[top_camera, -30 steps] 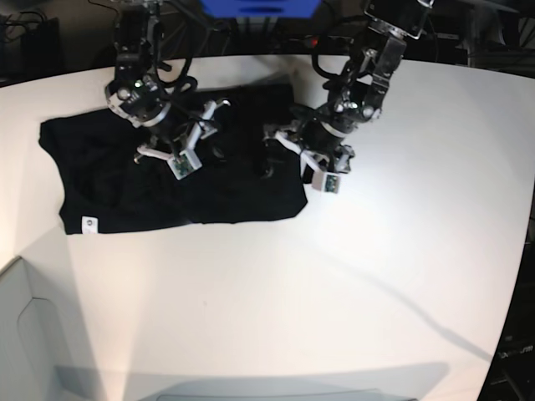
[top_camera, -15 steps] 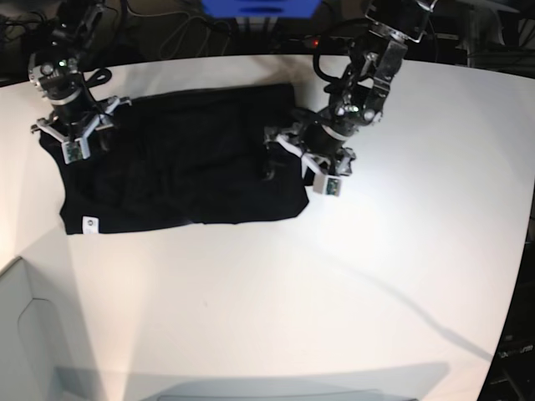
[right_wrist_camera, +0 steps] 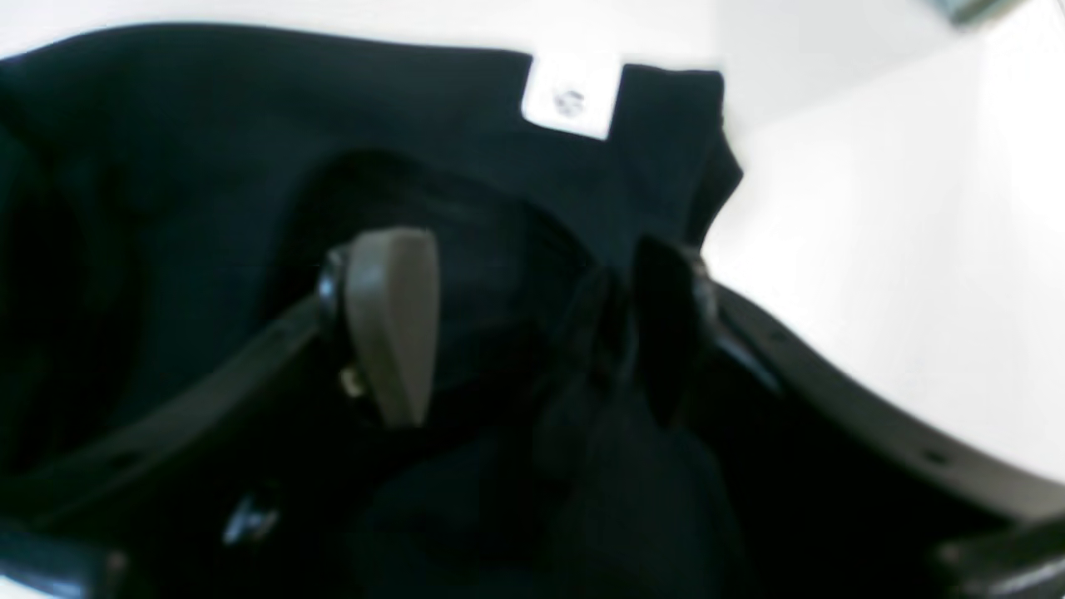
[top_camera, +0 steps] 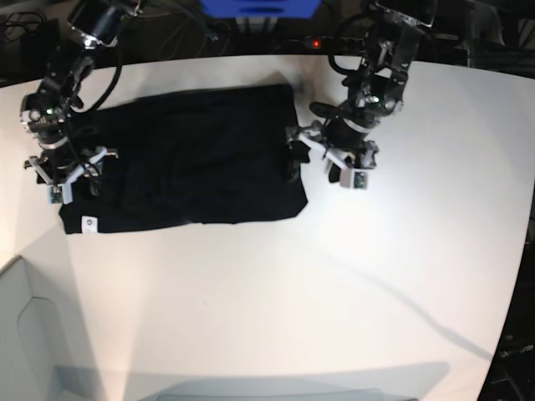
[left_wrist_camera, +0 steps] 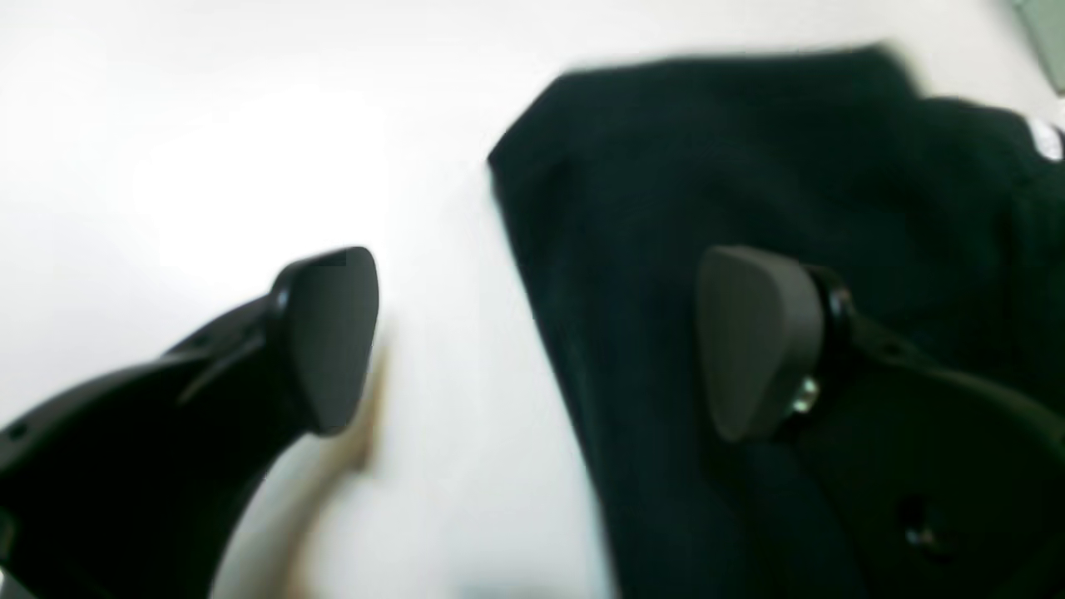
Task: Fold the T-shirt properly
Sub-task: 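Grasp the doubled strip's two ends with both grippers, then fold the bundle over with the right gripper toward the left gripper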
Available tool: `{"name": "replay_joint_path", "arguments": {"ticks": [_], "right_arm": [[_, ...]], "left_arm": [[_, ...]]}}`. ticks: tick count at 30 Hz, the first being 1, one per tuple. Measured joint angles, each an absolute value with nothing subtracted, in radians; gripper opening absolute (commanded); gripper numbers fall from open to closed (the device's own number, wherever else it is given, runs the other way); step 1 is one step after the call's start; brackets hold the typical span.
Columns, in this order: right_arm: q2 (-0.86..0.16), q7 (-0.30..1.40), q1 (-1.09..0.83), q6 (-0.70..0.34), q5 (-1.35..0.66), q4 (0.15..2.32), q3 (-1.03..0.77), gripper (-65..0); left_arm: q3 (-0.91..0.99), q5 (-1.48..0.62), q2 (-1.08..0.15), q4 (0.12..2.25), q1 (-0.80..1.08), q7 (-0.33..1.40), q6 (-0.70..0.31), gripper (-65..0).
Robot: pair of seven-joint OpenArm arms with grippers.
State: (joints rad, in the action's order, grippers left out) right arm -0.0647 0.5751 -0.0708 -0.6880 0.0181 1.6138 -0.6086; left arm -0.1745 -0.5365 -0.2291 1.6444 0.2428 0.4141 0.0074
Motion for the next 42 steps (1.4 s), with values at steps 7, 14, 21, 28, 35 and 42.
{"name": "replay_joint_path", "arguments": {"ticks": [7,14,21,28,35,42], "right_arm": [[-0.118,0.567,0.012,-0.688,0.02,1.444,-0.691,-23.5],[-0.153,0.529,0.022,-0.687,-0.013,1.327,-0.708,-23.5],[-0.166,0.466,0.03,-0.684,-0.027,1.25,-0.711,-24.1],[-0.164,0.459,0.015,-0.684,-0.043,1.25,-0.71,-49.0],[-0.157,0.471,0.012,-0.688,-0.062,1.26,-0.709,-65.0],[-0.078,0.593,-0.067,-0.692,0.026,1.539,-0.712,-65.0]], "left_arm": [[-0.179,-0.537,-0.188,1.583,0.206,0.407,-0.001,-6.9],[-0.179,-0.536,-0.194,1.567,0.188,0.4,-0.004,-6.9],[-0.178,-0.537,-0.199,1.573,0.188,0.407,-0.004,-6.9],[-0.179,-0.533,-0.193,1.565,0.179,0.407,-0.004,-6.9],[-0.179,-0.533,-0.194,1.564,0.174,0.411,-0.004,-6.9],[-0.179,-0.531,-0.193,1.562,0.166,0.419,-0.003,-6.9]]}}
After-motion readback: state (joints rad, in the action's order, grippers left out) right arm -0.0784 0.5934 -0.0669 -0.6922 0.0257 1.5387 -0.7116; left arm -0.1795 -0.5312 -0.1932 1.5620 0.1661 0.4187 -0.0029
